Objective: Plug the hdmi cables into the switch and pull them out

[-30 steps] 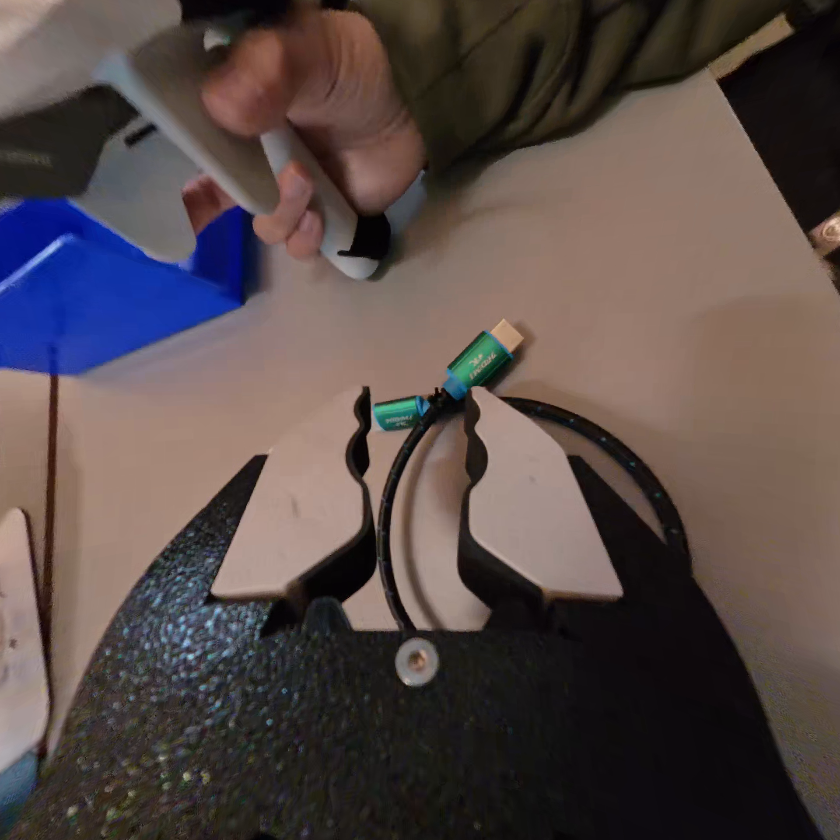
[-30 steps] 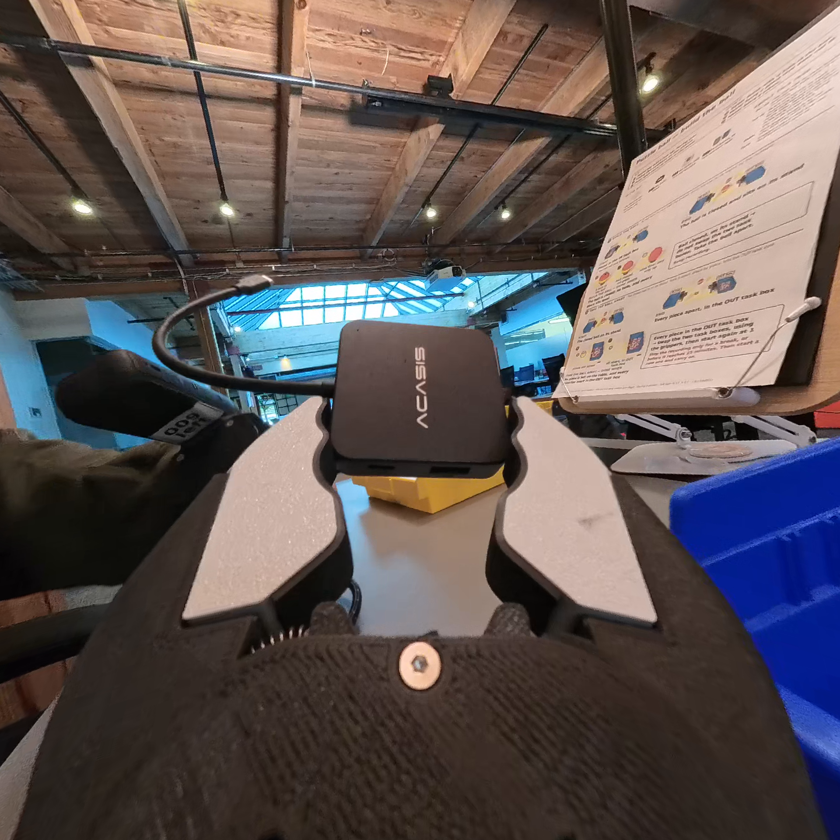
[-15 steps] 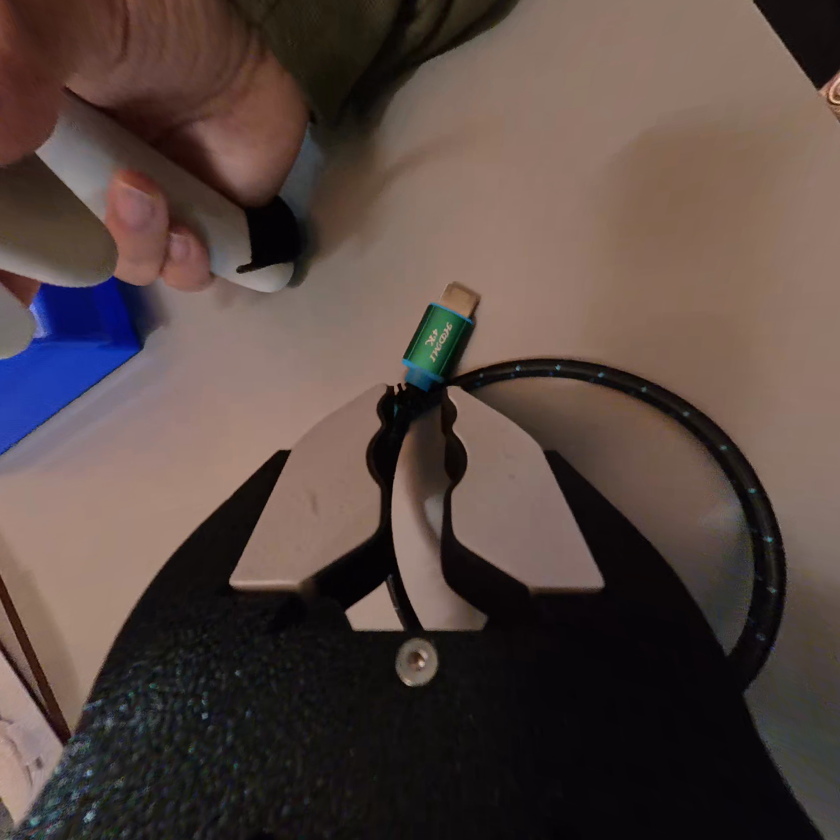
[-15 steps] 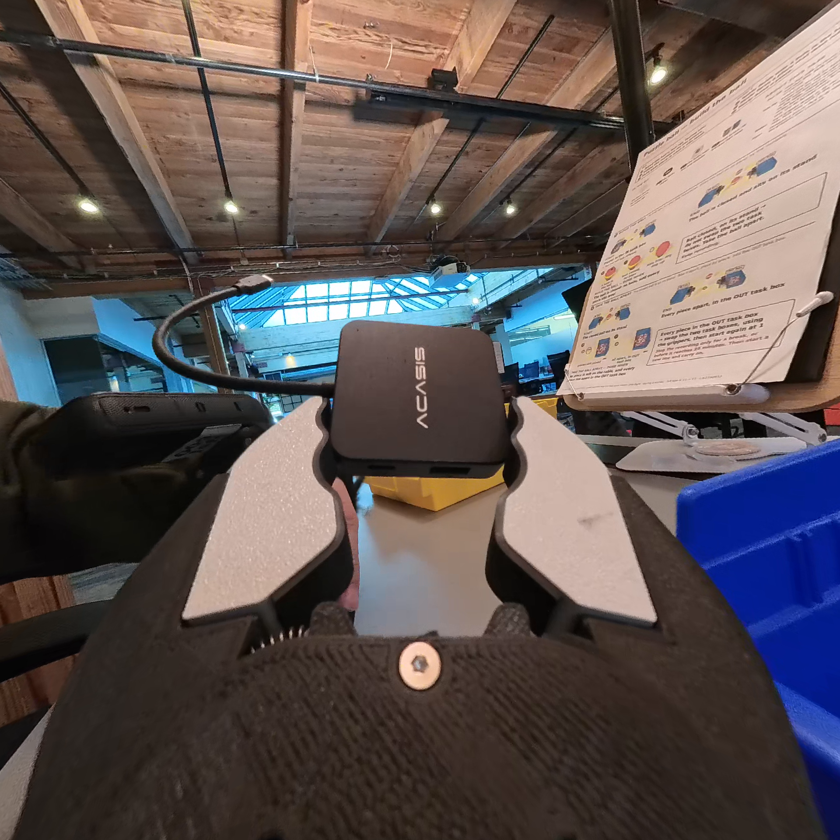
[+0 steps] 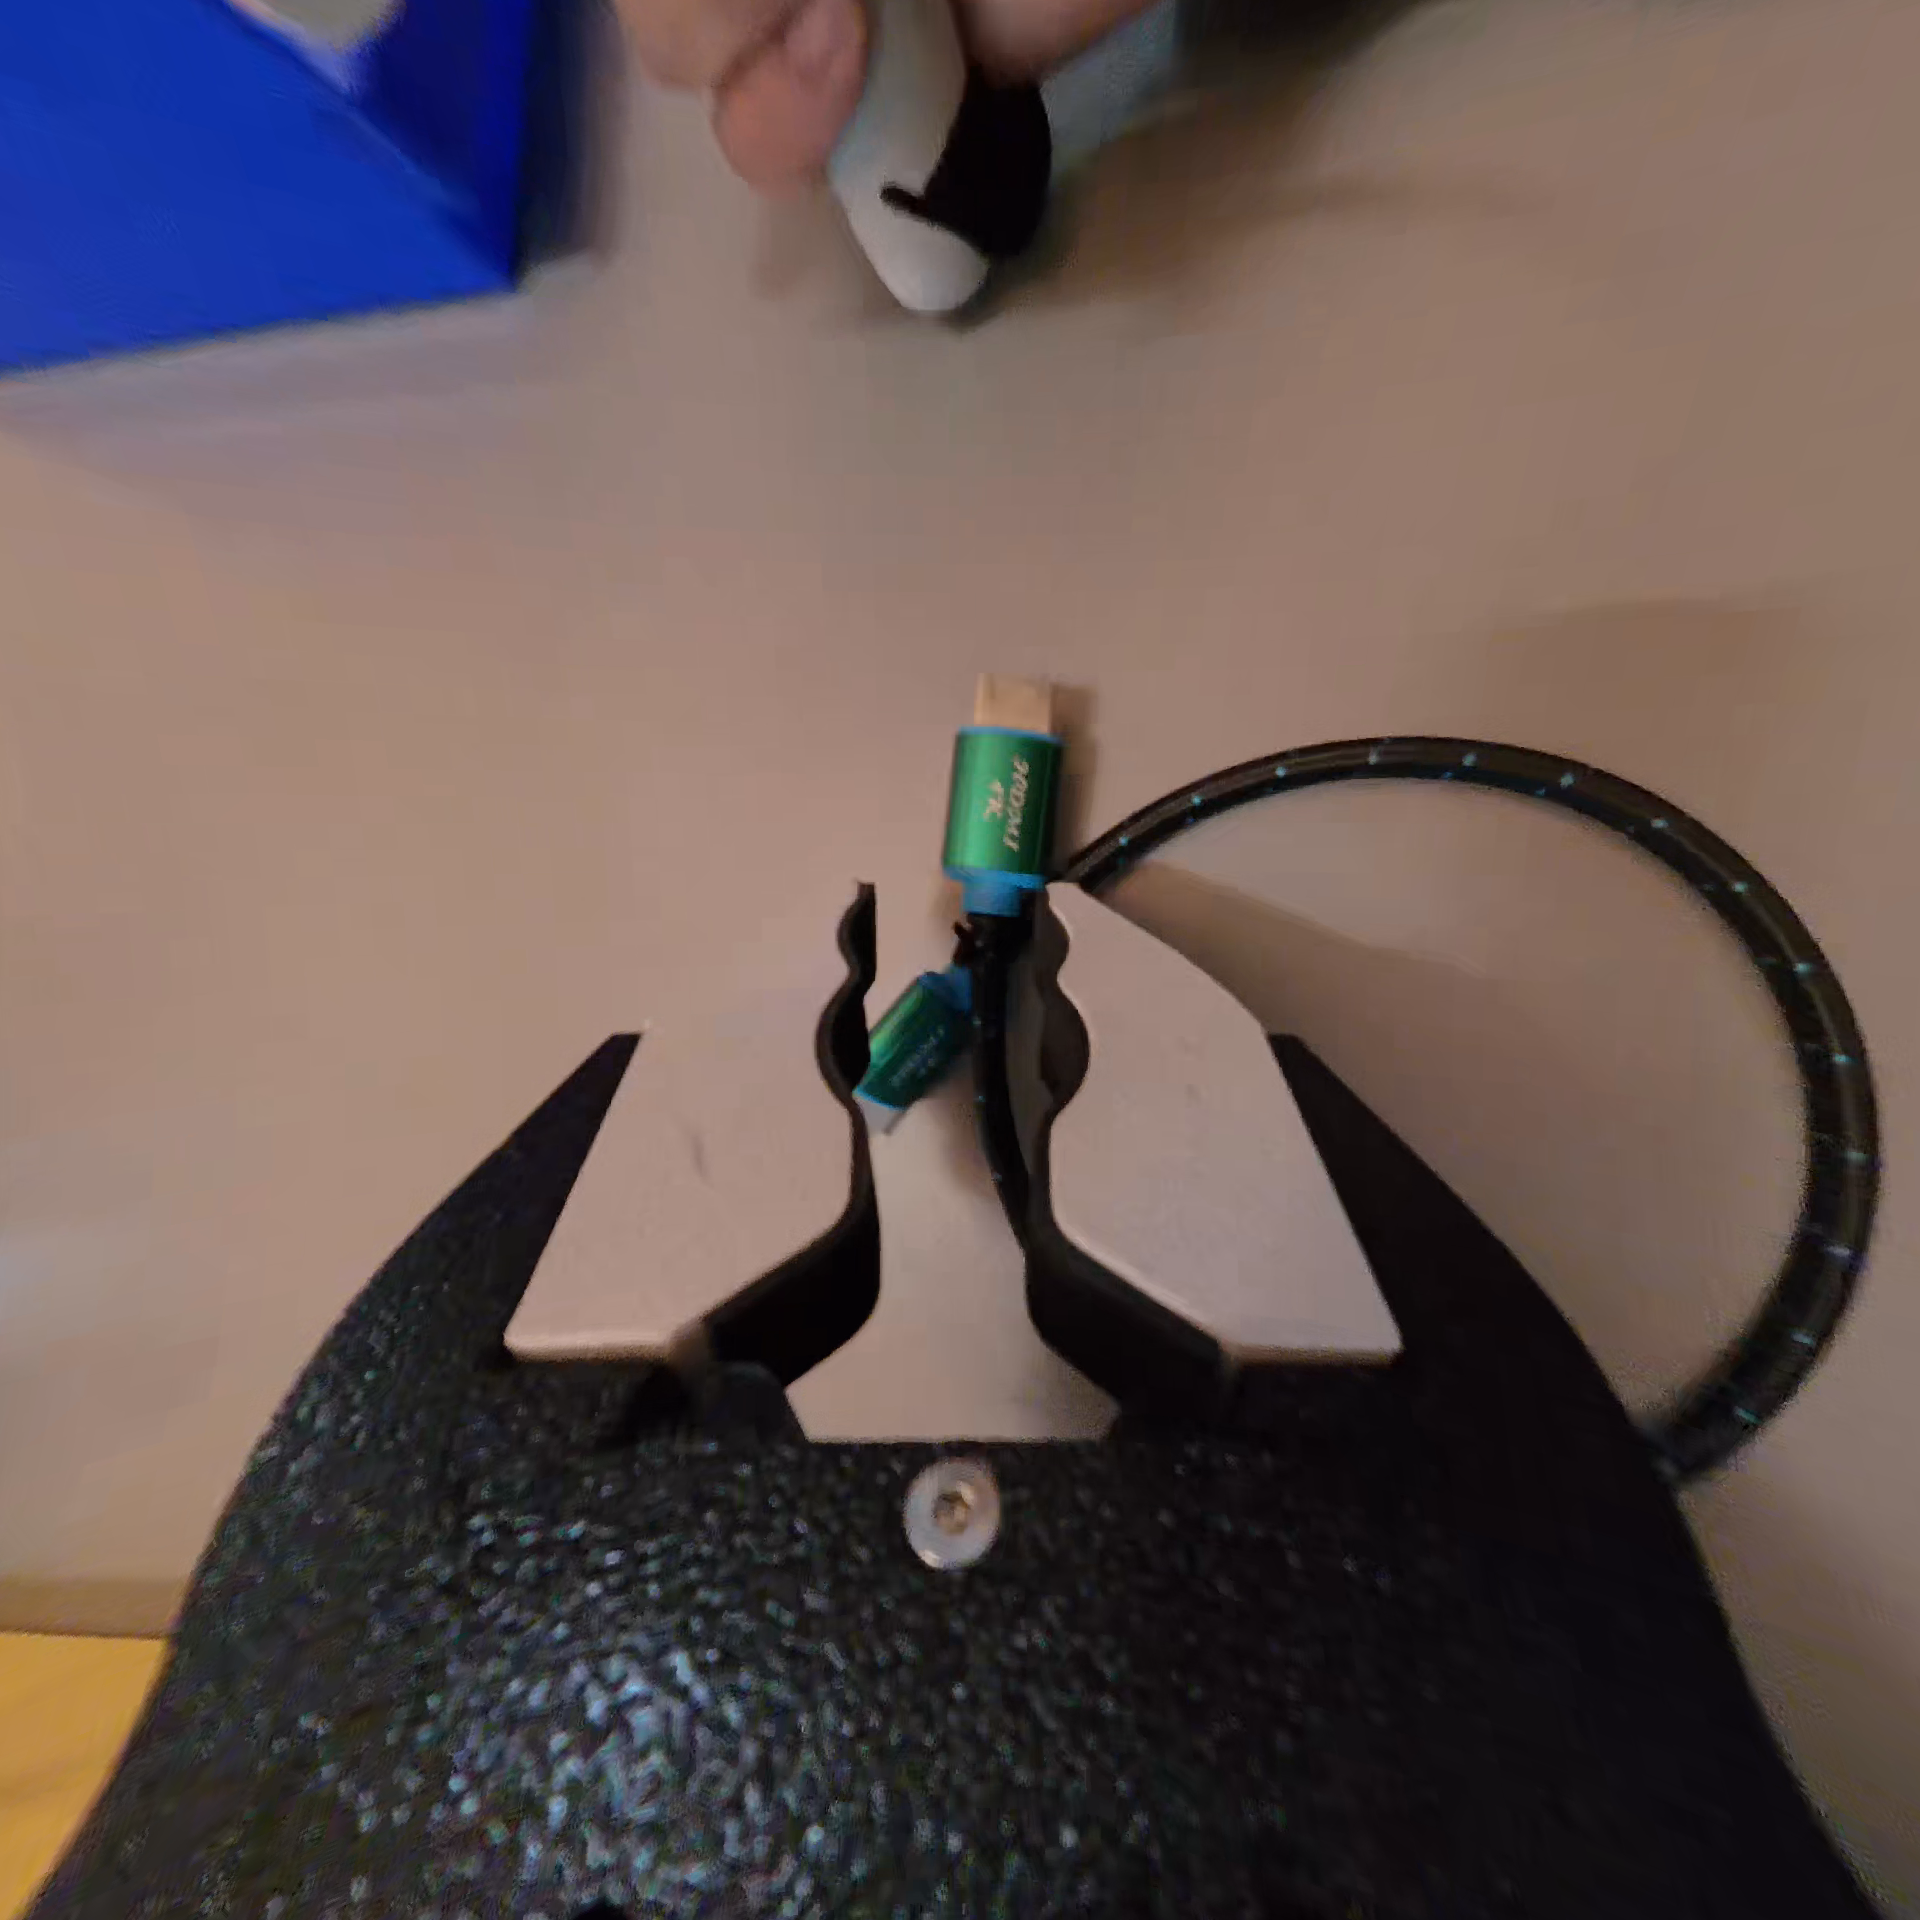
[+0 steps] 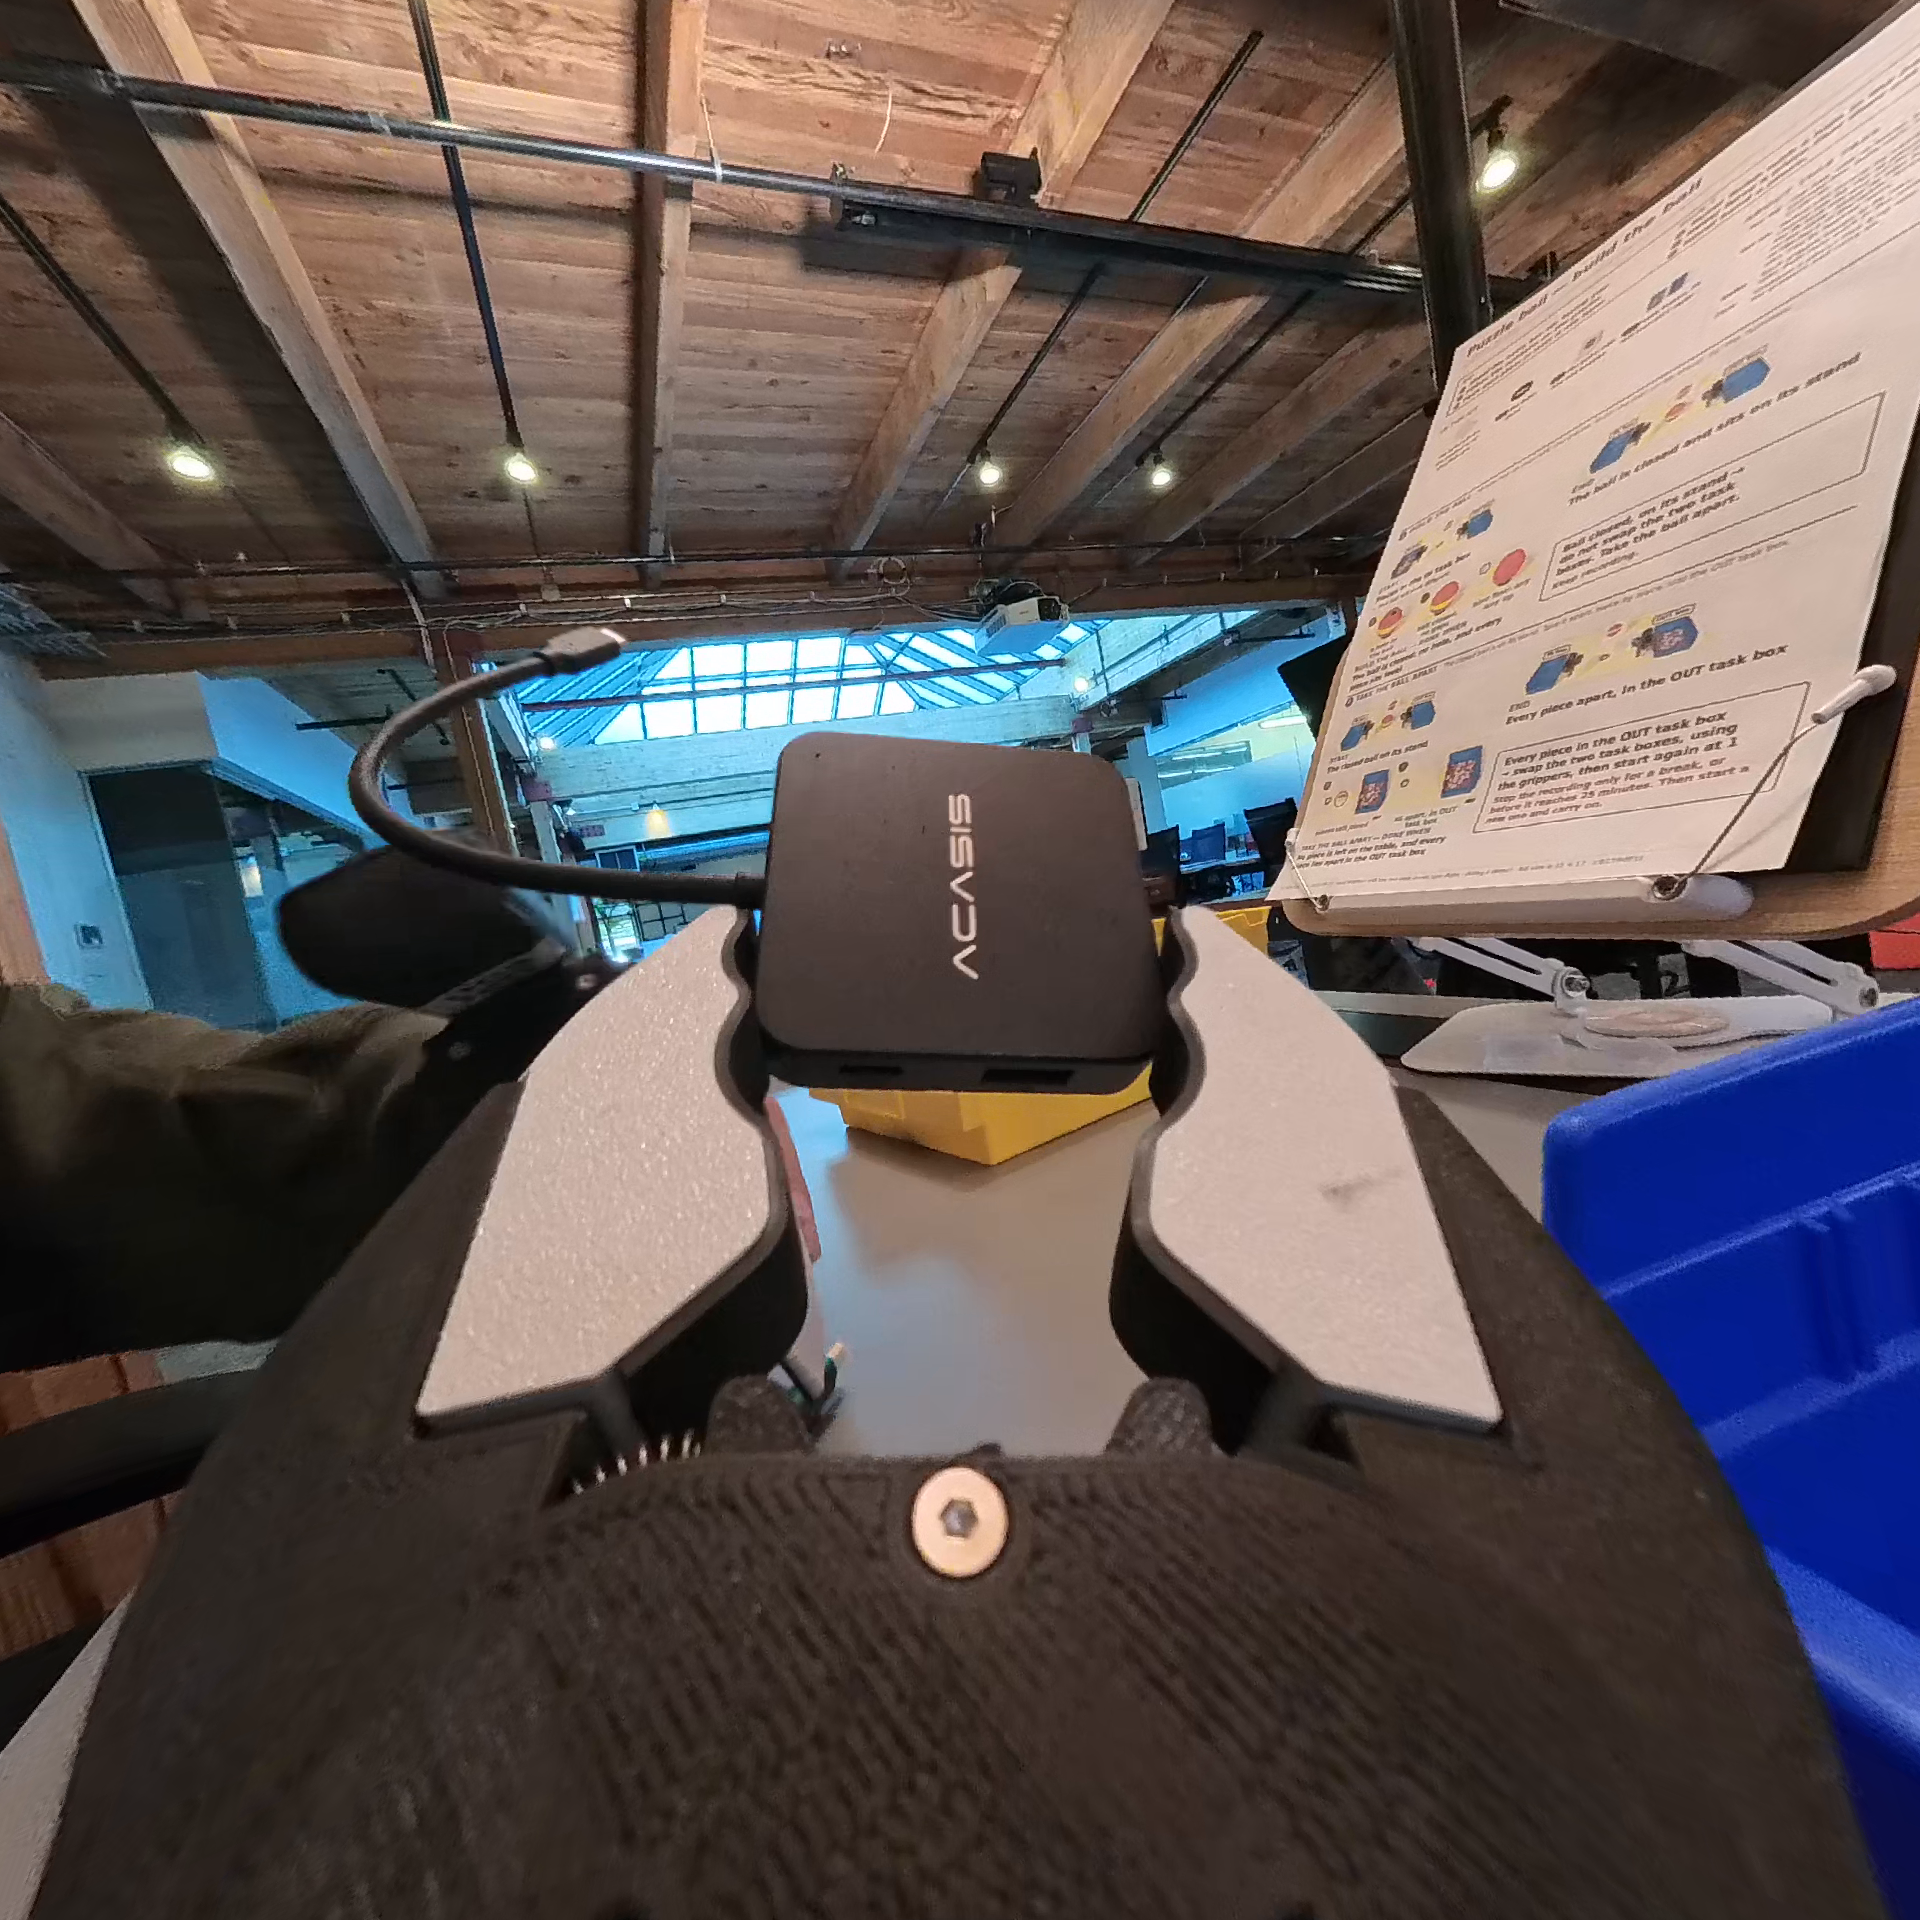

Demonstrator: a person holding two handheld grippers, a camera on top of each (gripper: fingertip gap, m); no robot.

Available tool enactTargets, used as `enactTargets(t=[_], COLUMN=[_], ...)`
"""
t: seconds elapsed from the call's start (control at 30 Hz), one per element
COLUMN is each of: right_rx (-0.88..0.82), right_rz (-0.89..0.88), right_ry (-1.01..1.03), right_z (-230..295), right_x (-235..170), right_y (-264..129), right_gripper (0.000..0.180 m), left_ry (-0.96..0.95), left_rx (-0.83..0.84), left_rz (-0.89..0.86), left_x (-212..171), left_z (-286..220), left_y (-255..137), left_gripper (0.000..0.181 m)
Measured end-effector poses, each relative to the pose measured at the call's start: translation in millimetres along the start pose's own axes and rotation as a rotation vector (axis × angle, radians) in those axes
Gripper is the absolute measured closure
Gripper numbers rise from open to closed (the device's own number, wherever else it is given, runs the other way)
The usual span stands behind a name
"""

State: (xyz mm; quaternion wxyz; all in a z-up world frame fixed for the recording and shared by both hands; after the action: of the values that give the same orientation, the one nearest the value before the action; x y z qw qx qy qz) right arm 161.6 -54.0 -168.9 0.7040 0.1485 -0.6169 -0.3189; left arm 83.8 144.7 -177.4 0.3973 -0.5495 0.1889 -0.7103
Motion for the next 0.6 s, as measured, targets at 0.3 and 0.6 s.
enactTargets(t=[0.3, 0.6], right_rx=[0.001, 0.004], right_rz=[0.015, 0.022], right_ry=[-0.005, -0.003], right_z=[1, 1], right_x=[-1, -2], right_y=[0, 1], right_gripper=[0.107, 0.106], left_ry=[0.231, 0.002], left_rx=[0.034, 0.033], left_rz=[0.021, 0.027], left_x=[1, -2], left_z=[-11, 1], left_y=[10, 17], left_gripper=[0.158, 0.160])
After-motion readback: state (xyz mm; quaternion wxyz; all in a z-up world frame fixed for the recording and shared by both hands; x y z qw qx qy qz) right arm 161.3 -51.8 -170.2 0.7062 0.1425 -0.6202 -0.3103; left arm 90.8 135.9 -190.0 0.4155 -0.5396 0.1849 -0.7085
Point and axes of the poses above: each gripper's, where its closed fingertips meet, y out along the fingers, x out of its top, z = x × y across the jaws, the point moved 10 cm from there along -y, back along the fingers, and after that the axes turned 9 degrees about -z, right-handed, at the moved point
